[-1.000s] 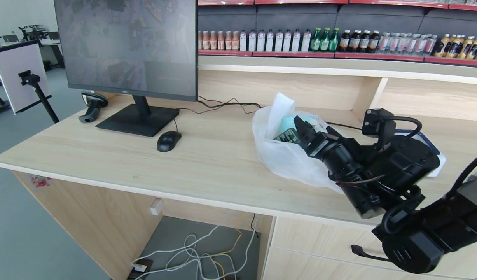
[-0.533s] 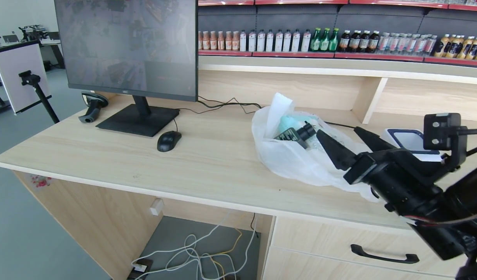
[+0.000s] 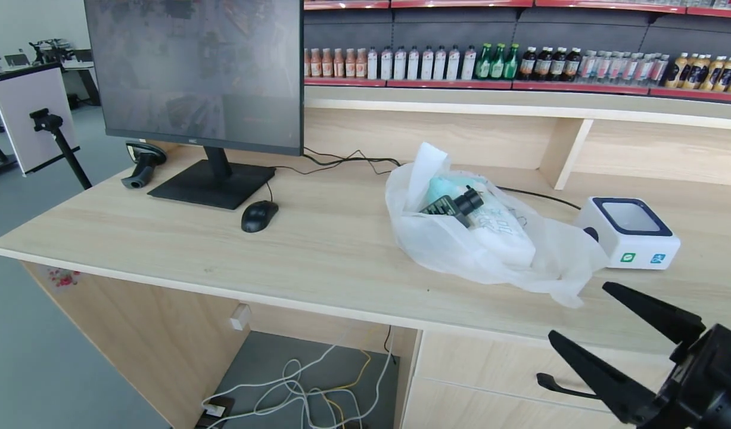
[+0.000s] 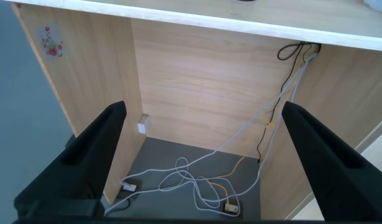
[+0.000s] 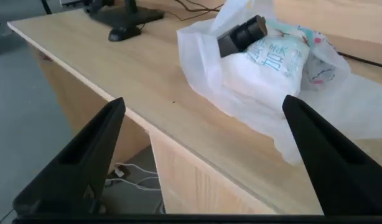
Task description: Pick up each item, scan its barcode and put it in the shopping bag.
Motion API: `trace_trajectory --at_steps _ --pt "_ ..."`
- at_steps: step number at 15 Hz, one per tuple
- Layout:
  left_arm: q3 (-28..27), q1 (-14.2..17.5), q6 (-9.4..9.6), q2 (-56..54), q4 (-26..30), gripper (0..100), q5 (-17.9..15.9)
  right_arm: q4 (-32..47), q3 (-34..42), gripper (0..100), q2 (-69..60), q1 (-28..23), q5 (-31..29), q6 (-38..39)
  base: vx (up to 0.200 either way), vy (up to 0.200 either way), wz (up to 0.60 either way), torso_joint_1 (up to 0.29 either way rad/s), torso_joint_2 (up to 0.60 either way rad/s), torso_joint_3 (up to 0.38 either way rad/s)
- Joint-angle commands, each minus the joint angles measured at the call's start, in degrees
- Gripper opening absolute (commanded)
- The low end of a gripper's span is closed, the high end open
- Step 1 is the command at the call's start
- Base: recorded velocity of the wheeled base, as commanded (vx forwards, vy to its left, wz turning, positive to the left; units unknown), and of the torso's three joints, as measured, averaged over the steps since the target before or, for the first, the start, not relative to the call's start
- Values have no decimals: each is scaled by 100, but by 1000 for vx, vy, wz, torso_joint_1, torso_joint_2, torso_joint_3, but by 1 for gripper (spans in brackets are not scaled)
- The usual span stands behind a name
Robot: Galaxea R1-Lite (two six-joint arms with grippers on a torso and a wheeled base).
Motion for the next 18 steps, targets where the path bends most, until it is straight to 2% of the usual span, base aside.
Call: trace_trajectory --at_steps 1,2,3,4,5,6,7,9,10,11,12,13,14,15,16,18 --pt "0 1 2 -2 -1 100 1 2145 29 100 -1622 1093 5 -320 0 0 0 0 0 0" --pt "0 1 2 -2 -1 100 1 3841 29 100 -2703 1471 14 -513 0 0 0 0 0 0" --pt "0 1 2 -2 -1 100 1 4922 12 100 -3459 1665 14 -601 0 0 0 0 0 0" --pt "0 1 2 -2 -1 100 1 5784 12 100 -4232 1832 14 -654 0 0 0 0 0 0" --pt "0 1 2 -2 -1 100 1 6126 20 100 -4602 1867 23 -671 0 0 0 0 0 0" --pt "0 1 -24 -2 -1 100 1 7313 -50 100 -5867 1911 260 -689 0 0 0 0 0 0" --pt "0 1 -51 -2 -1 100 9 7717 -173 100 -6219 1902 489 -663 0 0 0 0 0 0" --pt "0 1 -59 -2 -1 100 9 7621 -155 100 -6324 1893 462 -346 0 0 0 0 0 0" --pt "0 1 -59 -2 -1 100 9 7612 -147 100 -6298 1656 401 -12 0 0 0 0 0 0" --pt "0 1 -59 -2 8 100 9 7603 -138 100 -6166 988 330 5 0 0 0 0 0 0" --pt "0 1 -59 -2 -1 100 9 7603 -138 100 -6078 636 330 -12 0 0 0 0 0 0" --pt "0 1 -51 -2 -1 100 9 7612 -138 100 -6034 -796 339 -170 0 0 0 0 0 0" --pt "0 1 -59 -2 -1 100 9 7612 -138 100 -6087 -1675 339 -179 0 0 0 0 0 0" --pt "0 1 -59 -2 -1 100 9 7612 -147 100 -6113 -2018 348 -179 0 0 0 0 0 0" --pt "0 1 -51 -2 -1 100 9 7612 -138 100 -6245 -2844 348 -179 0 0 0 0 0 0" --pt "0 1 -51 -2 -1 100 9 7559 -120 100 -6526 -3125 295 -109 0 0 0 0 0 0"
